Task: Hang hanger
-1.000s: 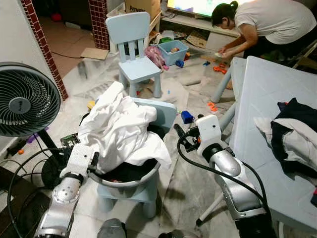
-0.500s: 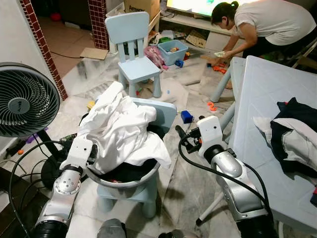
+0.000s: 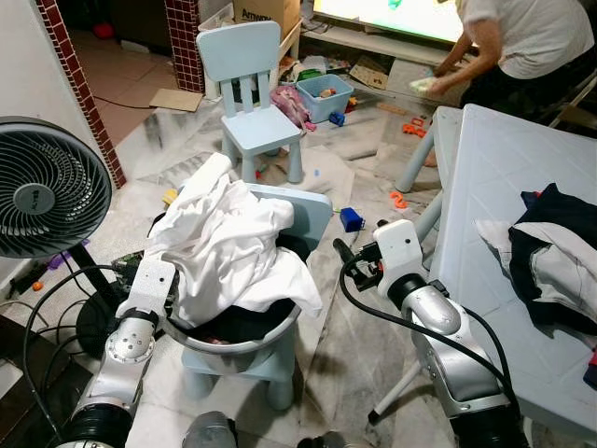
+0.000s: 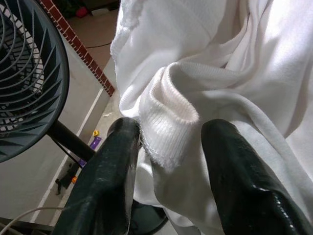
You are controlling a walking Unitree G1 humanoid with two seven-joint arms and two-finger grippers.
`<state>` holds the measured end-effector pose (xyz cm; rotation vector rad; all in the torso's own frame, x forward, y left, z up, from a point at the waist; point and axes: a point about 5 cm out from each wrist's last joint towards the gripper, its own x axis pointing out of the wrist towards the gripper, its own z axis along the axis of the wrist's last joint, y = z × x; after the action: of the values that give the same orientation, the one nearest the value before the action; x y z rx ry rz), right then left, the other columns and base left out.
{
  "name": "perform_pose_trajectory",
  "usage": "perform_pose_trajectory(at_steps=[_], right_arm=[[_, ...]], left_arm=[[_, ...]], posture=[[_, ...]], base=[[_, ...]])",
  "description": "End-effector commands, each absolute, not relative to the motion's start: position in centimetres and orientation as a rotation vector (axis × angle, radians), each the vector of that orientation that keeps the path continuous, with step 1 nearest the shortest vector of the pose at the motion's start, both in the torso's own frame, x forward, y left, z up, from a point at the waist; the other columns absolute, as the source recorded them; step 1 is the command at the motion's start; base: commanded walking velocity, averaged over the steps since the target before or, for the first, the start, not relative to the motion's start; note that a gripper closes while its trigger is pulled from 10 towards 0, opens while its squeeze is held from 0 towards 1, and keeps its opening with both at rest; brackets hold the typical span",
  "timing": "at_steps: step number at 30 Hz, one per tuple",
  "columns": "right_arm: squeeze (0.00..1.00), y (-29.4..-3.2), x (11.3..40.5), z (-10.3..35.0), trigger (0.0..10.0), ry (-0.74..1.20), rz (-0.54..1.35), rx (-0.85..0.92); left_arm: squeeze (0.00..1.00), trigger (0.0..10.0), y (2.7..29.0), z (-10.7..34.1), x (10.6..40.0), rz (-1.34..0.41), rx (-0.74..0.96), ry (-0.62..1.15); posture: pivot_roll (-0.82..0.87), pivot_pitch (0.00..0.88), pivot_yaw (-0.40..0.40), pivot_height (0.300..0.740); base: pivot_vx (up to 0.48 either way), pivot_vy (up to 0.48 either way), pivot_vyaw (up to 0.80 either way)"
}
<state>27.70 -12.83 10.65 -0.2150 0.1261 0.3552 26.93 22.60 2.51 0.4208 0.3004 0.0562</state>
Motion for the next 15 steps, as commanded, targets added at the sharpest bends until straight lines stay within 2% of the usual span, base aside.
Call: perform_pose_trajectory(at_steps=[1, 15], right_arm=[[0.00, -12.96, 27.69, 11.24, 10.0, 0.107, 0.349, -0.217], [0.00, -12.89, 27.90, 11.21, 10.0, 0.104, 0.346, -0.215]], left_arm=[[0.00, 0.0, 22.63, 2.74, 27.20, 0.061, 0.422, 0.288], [0.00, 0.0, 22.49, 2.60, 27.44, 0.051, 0.435, 0.272]], posture=[[0.00, 0.041, -0.113, 0.740], [0.01, 0.028, -0.110, 0.740]], base=[[0.000, 0.000, 0.00], [0.000, 0.000, 0.00]])
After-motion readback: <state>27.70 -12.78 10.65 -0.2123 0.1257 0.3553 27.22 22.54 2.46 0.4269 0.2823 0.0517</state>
